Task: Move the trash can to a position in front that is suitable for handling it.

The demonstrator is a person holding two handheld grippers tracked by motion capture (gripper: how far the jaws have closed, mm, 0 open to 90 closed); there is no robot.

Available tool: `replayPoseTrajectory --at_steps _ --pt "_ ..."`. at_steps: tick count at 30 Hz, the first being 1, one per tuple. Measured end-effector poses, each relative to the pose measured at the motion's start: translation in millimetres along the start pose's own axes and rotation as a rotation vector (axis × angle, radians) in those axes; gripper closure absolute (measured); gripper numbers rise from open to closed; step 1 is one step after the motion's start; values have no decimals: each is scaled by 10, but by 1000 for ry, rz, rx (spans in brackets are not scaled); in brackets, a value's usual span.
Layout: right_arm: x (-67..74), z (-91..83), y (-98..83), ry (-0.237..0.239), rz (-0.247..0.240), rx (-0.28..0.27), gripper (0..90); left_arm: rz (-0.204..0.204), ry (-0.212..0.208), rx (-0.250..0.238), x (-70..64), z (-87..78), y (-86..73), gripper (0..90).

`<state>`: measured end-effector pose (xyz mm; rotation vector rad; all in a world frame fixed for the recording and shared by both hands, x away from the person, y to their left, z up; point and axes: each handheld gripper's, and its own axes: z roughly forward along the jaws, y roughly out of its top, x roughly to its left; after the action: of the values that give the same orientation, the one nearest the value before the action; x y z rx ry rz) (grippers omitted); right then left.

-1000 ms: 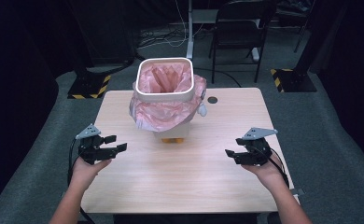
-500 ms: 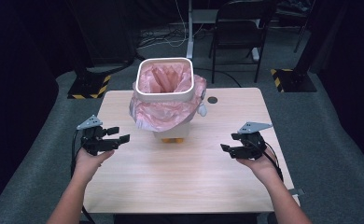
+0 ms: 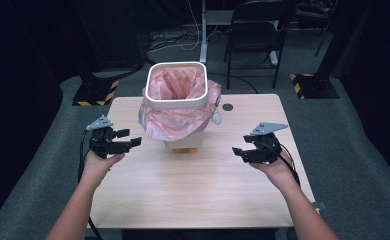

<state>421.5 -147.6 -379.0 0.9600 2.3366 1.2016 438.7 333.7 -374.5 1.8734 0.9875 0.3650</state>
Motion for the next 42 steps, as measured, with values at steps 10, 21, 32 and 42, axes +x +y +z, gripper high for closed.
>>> replayPoseTrajectory --at_steps 10,21,32,42 --pt "-14 -11 175 8 -6 -10 350 14 9 -7 -10 6 164 293" --pt "-16 39 306 20 -11 -19 352 19 27 -2 4 58 246 292" --pt "-51 105 479 24 -13 -25 354 25 40 16 52 127 337 290" --pt "-74 224 568 28 -21 -25 353 39 39 24 52 204 379 277"
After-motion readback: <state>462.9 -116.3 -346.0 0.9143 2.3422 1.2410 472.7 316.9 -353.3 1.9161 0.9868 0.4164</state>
